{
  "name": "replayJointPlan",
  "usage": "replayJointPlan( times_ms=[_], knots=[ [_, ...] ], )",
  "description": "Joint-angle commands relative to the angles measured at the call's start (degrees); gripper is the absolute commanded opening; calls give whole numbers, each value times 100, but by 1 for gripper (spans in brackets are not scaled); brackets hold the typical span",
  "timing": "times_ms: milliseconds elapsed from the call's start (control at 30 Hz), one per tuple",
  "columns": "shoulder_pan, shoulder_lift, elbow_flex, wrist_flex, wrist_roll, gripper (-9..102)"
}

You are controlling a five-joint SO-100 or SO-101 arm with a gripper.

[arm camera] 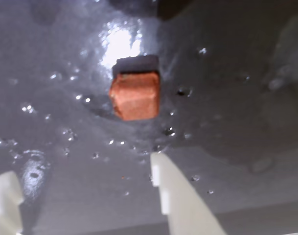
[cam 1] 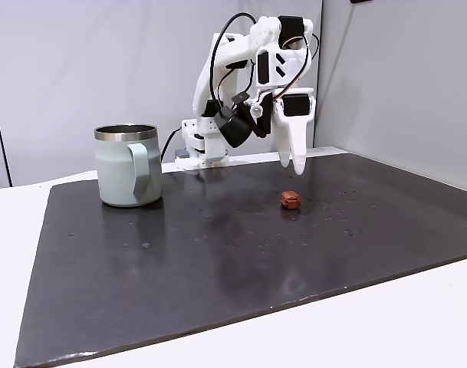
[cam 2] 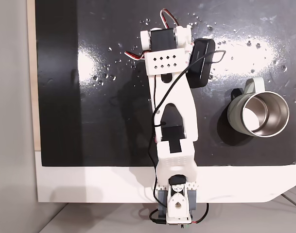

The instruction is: Grasp a cube and put it in the cup.

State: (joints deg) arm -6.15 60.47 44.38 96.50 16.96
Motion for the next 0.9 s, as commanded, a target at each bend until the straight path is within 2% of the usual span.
replayJointPlan(
  times_ms=[0,867],
  knots=[
    [-35,9,-325,44,26,30],
    [-316,-1020,-650,202,-176,33]
  ],
)
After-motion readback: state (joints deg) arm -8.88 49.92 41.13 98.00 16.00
